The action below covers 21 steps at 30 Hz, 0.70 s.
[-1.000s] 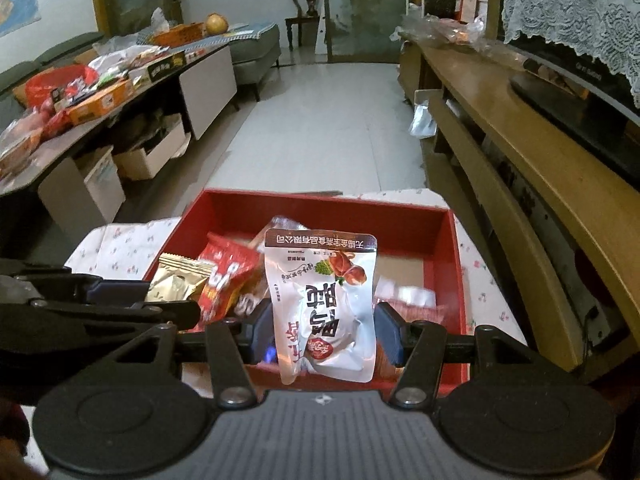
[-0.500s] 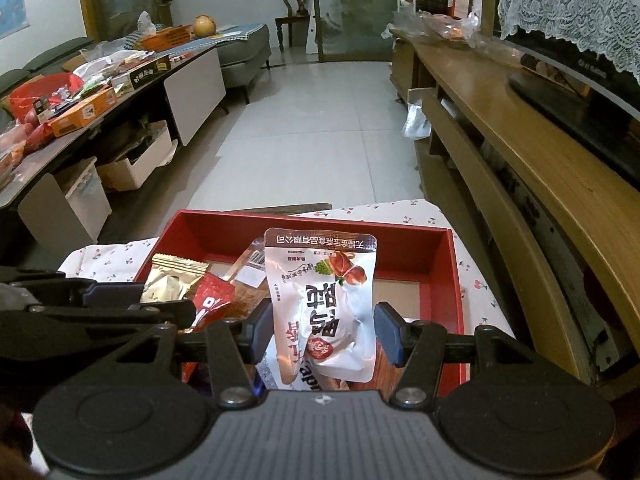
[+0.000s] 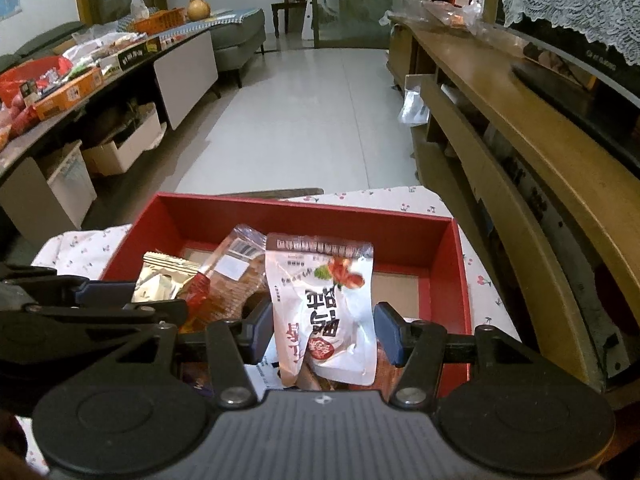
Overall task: Organize snacks
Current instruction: 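Lower both snacks into the red box and open both tools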
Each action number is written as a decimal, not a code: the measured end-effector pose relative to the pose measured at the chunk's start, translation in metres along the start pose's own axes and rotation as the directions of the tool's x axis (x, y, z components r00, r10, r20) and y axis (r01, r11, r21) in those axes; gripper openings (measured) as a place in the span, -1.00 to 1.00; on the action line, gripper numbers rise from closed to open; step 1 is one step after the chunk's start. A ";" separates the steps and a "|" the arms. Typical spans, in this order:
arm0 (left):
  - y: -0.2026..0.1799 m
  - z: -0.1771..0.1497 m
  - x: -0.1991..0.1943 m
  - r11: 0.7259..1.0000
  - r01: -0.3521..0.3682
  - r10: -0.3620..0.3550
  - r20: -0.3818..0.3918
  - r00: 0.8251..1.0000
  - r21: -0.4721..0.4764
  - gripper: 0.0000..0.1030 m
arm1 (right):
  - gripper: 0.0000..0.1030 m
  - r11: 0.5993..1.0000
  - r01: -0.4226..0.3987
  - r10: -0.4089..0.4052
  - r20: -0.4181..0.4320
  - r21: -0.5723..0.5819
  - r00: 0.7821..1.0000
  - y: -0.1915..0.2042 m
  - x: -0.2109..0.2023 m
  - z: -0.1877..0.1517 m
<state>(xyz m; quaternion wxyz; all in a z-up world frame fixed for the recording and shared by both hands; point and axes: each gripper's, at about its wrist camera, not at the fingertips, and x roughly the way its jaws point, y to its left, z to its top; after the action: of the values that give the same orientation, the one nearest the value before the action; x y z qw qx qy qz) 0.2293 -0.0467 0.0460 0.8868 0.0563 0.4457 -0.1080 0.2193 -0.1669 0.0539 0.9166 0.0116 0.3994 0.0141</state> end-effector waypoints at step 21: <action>0.002 -0.006 0.005 1.000 -0.026 0.026 -0.015 1.000 0.000 0.33 | 0.33 1.000 -0.005 0.005 -0.022 0.015 1.000 -0.004 0.008 -0.001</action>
<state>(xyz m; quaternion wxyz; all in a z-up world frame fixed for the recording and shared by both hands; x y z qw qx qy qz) 0.2275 -0.0446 0.0385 0.8849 0.0628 0.4515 -0.0958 0.2244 -0.1703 0.0469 0.9120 0.0194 0.4094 0.0134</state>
